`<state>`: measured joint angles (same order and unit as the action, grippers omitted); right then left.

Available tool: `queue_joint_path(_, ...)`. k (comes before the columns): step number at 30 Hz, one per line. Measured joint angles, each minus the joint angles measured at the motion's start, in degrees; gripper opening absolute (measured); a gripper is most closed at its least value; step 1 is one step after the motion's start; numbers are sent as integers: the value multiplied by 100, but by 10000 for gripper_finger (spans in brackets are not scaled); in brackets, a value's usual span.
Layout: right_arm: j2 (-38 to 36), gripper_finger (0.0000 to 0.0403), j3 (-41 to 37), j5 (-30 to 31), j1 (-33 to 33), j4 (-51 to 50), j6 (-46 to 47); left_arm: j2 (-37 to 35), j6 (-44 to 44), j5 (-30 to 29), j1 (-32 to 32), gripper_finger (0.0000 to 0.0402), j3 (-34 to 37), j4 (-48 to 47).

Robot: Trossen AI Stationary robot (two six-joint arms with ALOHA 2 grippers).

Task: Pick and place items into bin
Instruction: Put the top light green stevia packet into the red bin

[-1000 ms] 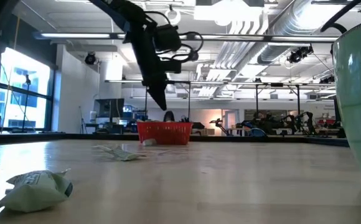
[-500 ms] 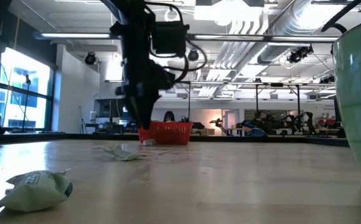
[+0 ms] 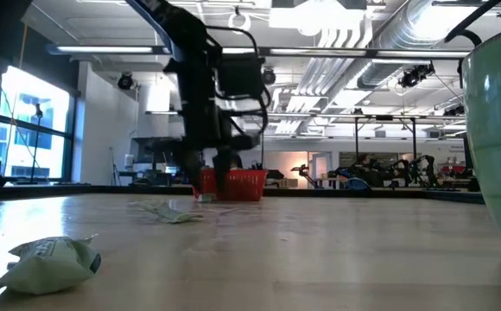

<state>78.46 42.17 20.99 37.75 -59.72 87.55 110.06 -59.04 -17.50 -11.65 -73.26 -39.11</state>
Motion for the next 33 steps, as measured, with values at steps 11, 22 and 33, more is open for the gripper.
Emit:
queue_joint_path(11, 2, 270, 0, 18, 16, 2, -39, 263, 971, 229, -32, 93, -27, -75)
queue_joint_path(22, 2, 270, 0, 44, 16, -151, -57, -707, 3639, 667, 201, 42, -1226, -1325)
queue_joint_path(33, 3, 270, 0, -66, 14, -159, 68, -169, 6476, 565, -968, 177, -1457, -340)
